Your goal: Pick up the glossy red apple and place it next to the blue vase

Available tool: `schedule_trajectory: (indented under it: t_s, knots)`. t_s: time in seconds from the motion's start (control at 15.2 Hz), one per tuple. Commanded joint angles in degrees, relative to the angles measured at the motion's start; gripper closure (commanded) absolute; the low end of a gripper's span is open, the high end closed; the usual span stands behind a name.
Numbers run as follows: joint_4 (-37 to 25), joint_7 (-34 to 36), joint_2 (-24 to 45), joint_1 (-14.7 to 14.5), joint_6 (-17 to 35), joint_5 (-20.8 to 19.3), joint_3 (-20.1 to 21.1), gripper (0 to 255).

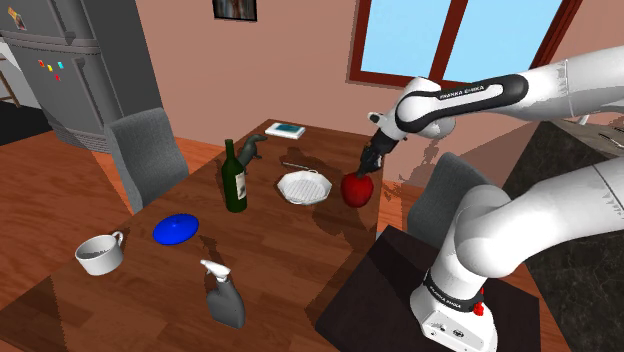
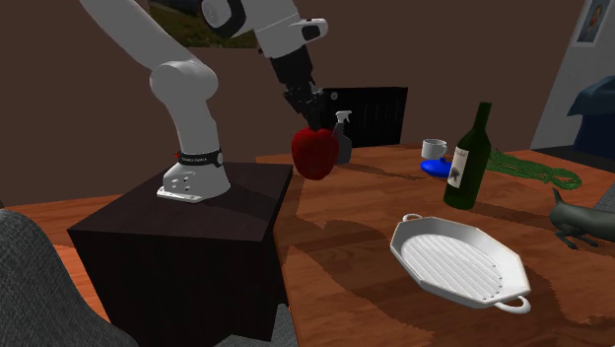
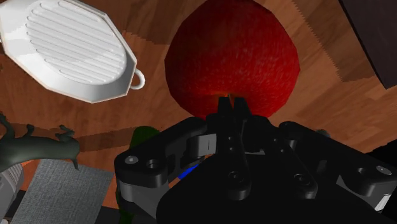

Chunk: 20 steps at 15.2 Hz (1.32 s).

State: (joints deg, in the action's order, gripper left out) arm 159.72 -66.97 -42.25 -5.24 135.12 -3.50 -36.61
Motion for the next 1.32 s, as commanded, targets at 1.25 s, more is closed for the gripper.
schedule_trajectory:
  t_s: [1.25]
  knots:
    - [-7.30, 17.90, 10.09, -12.83, 5.72, 9.28, 15.40, 255]
